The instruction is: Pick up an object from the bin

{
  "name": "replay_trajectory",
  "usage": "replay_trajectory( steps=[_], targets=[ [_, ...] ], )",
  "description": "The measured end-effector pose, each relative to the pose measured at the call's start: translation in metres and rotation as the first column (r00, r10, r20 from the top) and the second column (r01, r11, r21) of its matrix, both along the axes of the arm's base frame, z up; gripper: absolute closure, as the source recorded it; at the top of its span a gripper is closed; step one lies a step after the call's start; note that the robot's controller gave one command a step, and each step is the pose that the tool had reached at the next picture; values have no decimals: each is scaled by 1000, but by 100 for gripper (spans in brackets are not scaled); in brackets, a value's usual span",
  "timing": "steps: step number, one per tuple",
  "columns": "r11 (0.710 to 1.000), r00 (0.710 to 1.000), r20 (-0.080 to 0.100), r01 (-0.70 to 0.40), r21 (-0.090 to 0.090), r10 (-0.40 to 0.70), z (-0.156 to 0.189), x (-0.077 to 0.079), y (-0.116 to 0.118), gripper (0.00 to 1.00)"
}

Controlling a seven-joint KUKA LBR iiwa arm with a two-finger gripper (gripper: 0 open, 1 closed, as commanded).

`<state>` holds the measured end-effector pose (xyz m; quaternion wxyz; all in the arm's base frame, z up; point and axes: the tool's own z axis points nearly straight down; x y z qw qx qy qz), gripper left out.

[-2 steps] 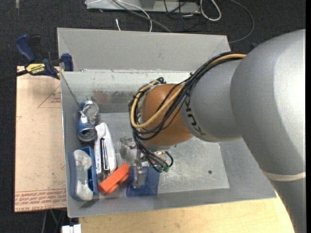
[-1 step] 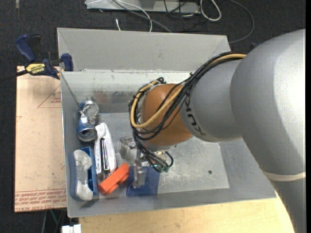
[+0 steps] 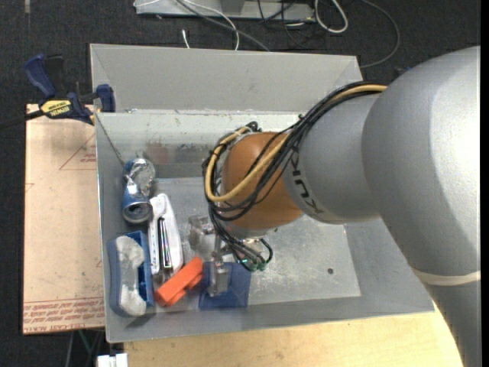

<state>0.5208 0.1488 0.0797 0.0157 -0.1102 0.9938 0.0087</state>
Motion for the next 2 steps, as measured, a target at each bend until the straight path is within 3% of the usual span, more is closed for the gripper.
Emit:
replay_trajectory(
  steps=[1, 2],
  targets=[
    [1000, 1000, -2, 0, -3, 0, 0, 0, -1, 100],
    [1000, 1000, -2, 0, -3, 0, 0, 0, -1, 100]
  ],
)
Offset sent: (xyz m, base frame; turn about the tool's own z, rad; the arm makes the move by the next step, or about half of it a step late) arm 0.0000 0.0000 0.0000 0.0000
